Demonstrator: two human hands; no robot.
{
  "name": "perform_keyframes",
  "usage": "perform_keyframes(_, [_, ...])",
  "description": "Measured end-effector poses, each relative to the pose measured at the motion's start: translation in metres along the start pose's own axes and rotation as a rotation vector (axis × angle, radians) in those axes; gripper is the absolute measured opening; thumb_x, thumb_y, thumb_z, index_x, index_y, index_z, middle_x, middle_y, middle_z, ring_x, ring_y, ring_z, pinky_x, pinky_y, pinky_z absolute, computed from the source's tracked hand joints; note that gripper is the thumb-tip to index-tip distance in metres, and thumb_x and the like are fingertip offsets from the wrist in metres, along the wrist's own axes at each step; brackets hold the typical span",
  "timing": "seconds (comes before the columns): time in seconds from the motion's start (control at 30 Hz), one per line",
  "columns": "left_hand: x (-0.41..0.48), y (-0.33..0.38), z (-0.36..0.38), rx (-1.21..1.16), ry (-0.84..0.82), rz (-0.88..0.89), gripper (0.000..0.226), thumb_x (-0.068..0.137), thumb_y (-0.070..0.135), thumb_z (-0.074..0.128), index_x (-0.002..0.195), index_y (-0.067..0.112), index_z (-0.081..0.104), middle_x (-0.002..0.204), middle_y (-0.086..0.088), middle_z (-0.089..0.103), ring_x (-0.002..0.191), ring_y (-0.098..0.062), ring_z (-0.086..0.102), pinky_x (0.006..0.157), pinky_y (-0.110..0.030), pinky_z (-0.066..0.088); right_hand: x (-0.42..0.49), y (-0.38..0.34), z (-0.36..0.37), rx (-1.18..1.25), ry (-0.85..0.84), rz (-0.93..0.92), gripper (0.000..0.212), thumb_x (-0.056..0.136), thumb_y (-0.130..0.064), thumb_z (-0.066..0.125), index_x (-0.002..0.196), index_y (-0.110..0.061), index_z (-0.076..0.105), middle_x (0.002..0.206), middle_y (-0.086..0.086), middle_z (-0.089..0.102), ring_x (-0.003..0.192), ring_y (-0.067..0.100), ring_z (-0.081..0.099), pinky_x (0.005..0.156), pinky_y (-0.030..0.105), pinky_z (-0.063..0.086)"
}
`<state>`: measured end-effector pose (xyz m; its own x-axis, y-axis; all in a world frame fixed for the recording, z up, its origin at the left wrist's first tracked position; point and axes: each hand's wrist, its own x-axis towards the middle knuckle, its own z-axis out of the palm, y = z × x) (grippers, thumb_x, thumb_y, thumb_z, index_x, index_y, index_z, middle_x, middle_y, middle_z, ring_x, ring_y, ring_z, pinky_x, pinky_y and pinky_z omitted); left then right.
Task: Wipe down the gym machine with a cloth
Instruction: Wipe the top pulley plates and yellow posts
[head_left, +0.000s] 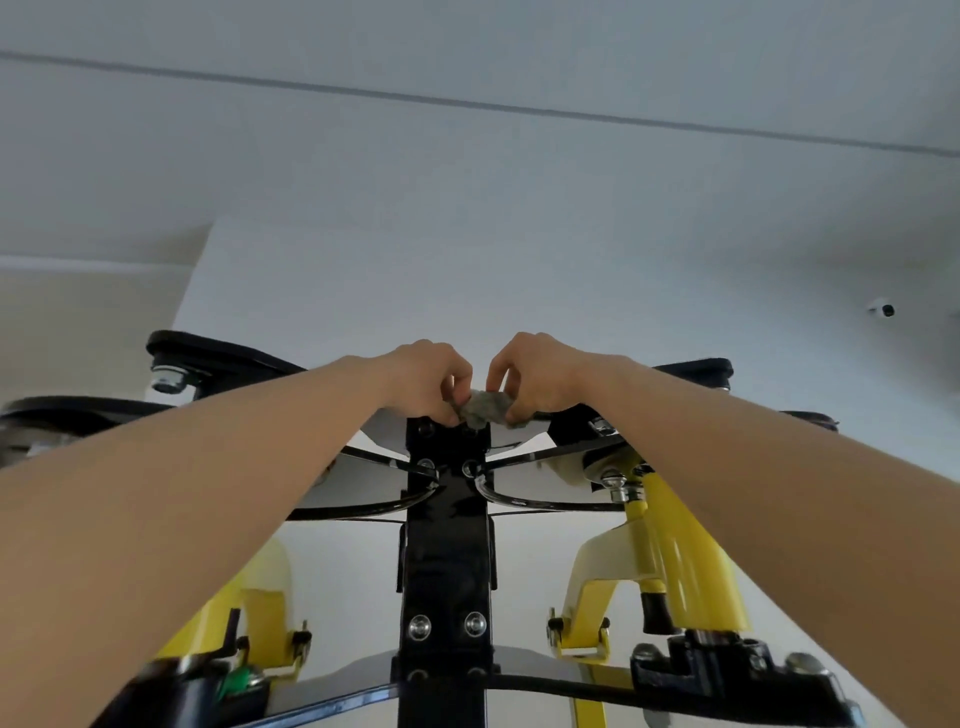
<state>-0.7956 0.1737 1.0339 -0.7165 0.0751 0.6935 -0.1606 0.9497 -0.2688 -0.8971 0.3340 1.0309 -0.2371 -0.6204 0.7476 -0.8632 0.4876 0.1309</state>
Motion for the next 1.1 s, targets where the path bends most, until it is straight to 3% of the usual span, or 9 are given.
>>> perform_keyframes(0.1, [-0.008,-0.007,-0.011,0.079,-0.038,-0.016,0.021,0.083,0.027,0.081,0.088,0.03,0.061,0.102,0.009,0.071,0.096,-0.015,0.062,0.074,-0.028,0.044,0.007,-0.009,0.008,0.035,0.012,-0.026,0.04,0.071,-0.015,0.088,0.106,-0.024,0.072,0.095,-0.004,0.07,0.093,0.017,0.065,0.089,0.039,0.056])
perform_keyframes(0.33, [-0.031,-0.019,-0.037,0.186,-0.088,-0.058,0.023,0.084,0.037,0.081,0.097,0.033,0.063,0.099,0.012,0.064,0.093,-0.013,0.058,0.07,-0.028,0.04,0.014,-0.03,0.029,0.21,0.082,-0.103,0.039,0.074,-0.01,0.083,0.11,-0.019,0.072,0.096,-0.003,0.072,0.086,0.016,0.067,0.081,0.031,0.055])
perform_keyframes(0.53, [-0.057,-0.025,-0.061,0.224,-0.078,-0.084,0.018,0.083,0.04,0.081,0.091,0.032,0.066,0.095,0.013,0.066,0.09,-0.01,0.059,0.07,-0.028,0.041,0.017,-0.05,0.044,0.436,0.159,-0.159,0.033,0.075,-0.01,0.081,0.103,-0.024,0.071,0.092,-0.004,0.074,0.077,0.011,0.068,0.078,0.03,0.058])
perform_keyframes(0.87, [-0.117,-0.048,-0.098,0.1,0.036,-0.138,0.016,0.081,0.036,0.083,0.086,0.026,0.071,0.096,0.007,0.072,0.085,-0.006,0.065,0.074,-0.026,0.049,0.014,-0.096,0.05,0.74,0.265,-0.275,0.031,0.076,-0.006,0.082,0.103,-0.018,0.074,0.088,0.003,0.076,0.078,0.019,0.072,0.084,0.037,0.061])
perform_keyframes(1.1, [-0.152,-0.058,-0.121,-0.012,0.103,-0.205,0.013,0.082,0.029,0.084,0.085,0.021,0.074,0.091,0.005,0.075,0.088,-0.014,0.07,0.089,-0.039,0.058,0.014,-0.132,0.039,0.777,0.312,-0.364,0.029,0.077,-0.008,0.082,0.104,-0.016,0.074,0.088,0.004,0.076,0.079,0.021,0.073,0.082,0.039,0.061])
